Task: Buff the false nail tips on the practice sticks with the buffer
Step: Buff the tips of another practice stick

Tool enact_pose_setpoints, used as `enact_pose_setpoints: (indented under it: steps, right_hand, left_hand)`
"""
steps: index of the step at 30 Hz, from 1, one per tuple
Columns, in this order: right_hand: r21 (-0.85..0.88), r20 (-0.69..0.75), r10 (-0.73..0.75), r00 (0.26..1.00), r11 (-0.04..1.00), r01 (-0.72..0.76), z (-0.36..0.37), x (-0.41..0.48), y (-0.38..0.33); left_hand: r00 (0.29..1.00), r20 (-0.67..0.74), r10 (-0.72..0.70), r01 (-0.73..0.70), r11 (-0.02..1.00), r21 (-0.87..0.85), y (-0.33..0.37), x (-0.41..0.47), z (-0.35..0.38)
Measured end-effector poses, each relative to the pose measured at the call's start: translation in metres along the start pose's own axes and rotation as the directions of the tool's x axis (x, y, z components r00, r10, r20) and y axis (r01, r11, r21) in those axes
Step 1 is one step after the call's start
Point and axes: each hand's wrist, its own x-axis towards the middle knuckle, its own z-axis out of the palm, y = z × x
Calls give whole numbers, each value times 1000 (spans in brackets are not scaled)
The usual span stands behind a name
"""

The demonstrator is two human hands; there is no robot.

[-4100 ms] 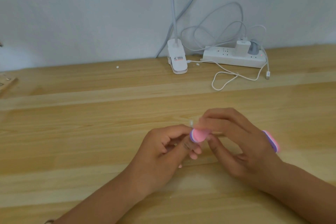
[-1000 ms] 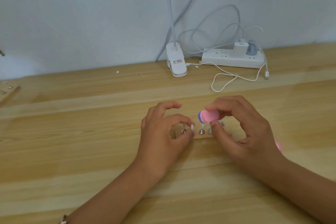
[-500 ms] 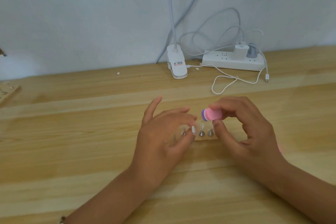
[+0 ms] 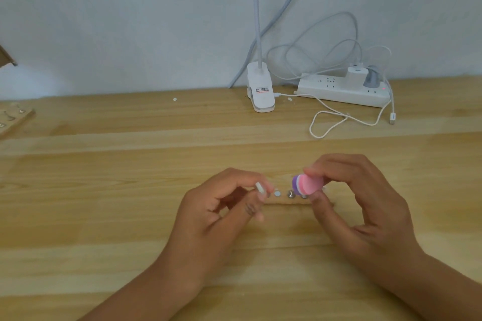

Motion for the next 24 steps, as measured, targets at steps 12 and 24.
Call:
enact_pose_setpoints:
  steps: [12, 24]
  right_hand:
    - [32, 151, -90, 984, 996, 86, 3, -1, -5]
    - [-83, 296, -168, 940, 976, 201, 6, -10, -7]
  left_hand:
    - [982, 163, -98, 89, 994, 61, -4, -4, 1]
    - [984, 174, -34, -10, 970, 244, -3, -5, 3]
